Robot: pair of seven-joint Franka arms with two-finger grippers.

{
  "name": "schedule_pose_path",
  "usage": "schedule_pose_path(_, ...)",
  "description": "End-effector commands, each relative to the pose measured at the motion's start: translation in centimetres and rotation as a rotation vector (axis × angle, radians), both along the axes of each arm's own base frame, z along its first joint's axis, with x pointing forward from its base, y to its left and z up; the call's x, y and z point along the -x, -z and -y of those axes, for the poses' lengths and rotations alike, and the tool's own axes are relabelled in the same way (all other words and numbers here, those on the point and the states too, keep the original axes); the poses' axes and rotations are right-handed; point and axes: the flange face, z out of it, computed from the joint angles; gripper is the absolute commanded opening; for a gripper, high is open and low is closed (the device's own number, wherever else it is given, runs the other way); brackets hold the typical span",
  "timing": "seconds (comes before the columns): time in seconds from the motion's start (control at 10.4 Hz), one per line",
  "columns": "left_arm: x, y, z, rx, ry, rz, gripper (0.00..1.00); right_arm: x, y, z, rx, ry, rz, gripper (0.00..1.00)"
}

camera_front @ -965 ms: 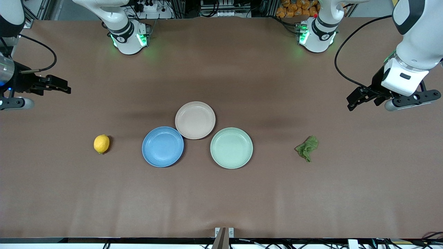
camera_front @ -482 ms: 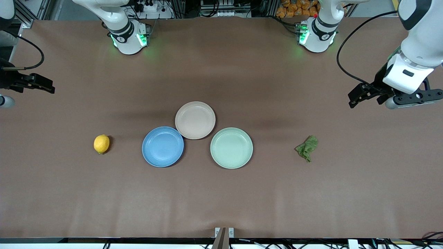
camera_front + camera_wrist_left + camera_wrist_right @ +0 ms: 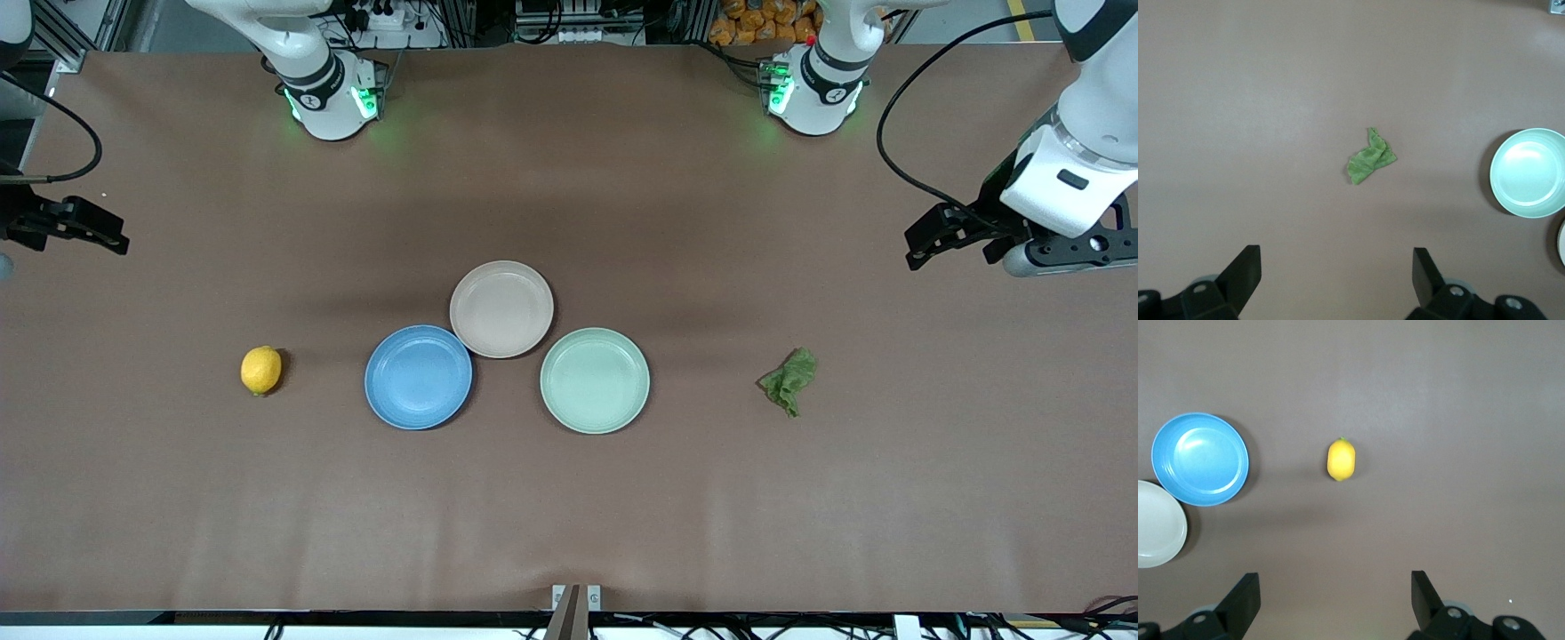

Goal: Pick lemon and lettuce from blue and beige plates

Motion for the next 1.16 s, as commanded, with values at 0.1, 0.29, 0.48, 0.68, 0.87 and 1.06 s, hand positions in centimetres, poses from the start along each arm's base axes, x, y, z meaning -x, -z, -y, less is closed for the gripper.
schedule_pose_path(0.1,0.4,-1.6,1.1,-0.018,0.057,-0.019,1.00,1.8,-0.6,0.0,0.016,0.011,0.075,1.00)
schedule_pose_path(0.29,0.7,-2.5,0.8,-0.027,0.133,-0.036,1.00,2.7,-2.1,0.2,0.018,0.016,0.100,1.00)
schedule_pose_path(0.48,1.3,-2.9,0.8,-0.032,0.166,-0.057,1.00,3.1,-3.2,0.3,0.022,0.016,0.116,1.00)
schedule_pose_path(0.68,1.8,-3.3,1.3,-0.053,0.180,-0.056,1.00,2.7,-4.1,0.3,0.014,0.019,0.140,1.00)
schedule_pose_path(0.87,1.7,-3.6,0.8,-0.060,0.173,-0.048,1.00,2.0,-4.8,0.2,0.015,0.017,0.170,1.00)
schedule_pose_path(1.06,1.5,-4.4,0.2,-0.062,0.182,-0.031,1.00,1.6,-5.0,0.3,0.018,0.016,0.204,1.00)
